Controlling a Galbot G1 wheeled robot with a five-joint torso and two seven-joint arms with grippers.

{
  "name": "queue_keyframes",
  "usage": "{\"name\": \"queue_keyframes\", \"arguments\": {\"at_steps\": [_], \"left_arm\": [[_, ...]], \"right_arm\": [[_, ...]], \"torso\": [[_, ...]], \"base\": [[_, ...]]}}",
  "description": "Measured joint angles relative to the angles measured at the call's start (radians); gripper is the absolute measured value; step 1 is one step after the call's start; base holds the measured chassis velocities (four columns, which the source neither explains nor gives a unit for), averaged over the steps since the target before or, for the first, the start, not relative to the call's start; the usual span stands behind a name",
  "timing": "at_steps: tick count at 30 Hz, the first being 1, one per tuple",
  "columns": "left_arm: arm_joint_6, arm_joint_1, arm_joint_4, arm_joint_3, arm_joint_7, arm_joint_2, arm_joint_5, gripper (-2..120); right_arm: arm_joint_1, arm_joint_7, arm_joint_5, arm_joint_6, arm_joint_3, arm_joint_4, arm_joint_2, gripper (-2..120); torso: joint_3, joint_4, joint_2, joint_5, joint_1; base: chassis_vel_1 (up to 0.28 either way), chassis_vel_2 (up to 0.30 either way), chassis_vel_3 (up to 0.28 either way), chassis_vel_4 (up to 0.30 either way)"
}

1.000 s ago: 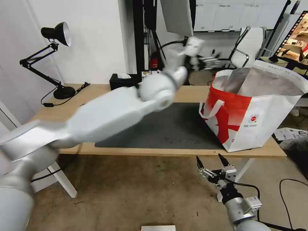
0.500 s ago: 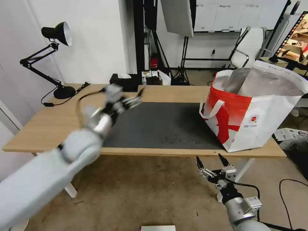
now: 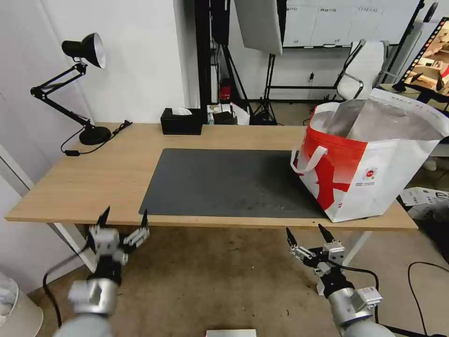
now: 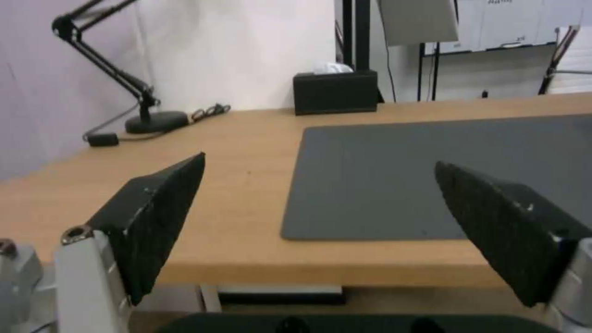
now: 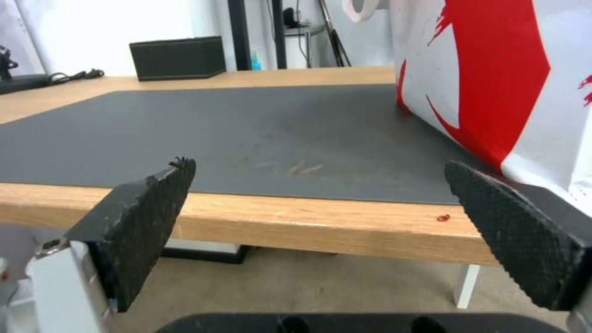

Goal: Pick up the trash from the table and place it into the takeout bag.

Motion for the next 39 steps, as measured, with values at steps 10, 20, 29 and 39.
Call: {"name": "queue_keyframes", "arguments": {"at_steps": [10, 20, 29, 39], "left_arm": [[-0.011, 0.005, 0.04, 0.019, 0.053, -0.064, 0.058, 100], [-0.005, -0.002, 0.042, 0.023, 0.054, -0.063, 0.058, 100], [-0.004, -0.006, 0.042, 0.024, 0.054, -0.062, 0.055, 100], [-0.003, -0.008, 0.042, 0.025, 0.054, -0.06, 0.053, 100]], "right_arm": [[0.0, 0.0, 0.0, 0.0, 0.0, 0.0, 0.0, 100], [0.0, 0.0, 0.0, 0.0, 0.0, 0.0, 0.0, 100], [0.0, 0.0, 0.0, 0.0, 0.0, 0.0, 0.0, 100], [0.0, 0.0, 0.0, 0.0, 0.0, 0.0, 0.0, 100]], "torso": [[0.0, -0.0001, 0.0, -0.0001, 0.0], [0.0, 0.0, 0.0, -0.0002, 0.0], [0.0, 0.0, 0.0, -0.0002, 0.0], [0.0, 0.0001, 0.0, -0.0002, 0.0]], "base": [[0.0, 0.0, 0.0, 0.0], [0.0, 0.0, 0.0, 0.0], [0.0, 0.0, 0.0, 0.0], [0.0, 0.0, 0.0, 0.0]]}}
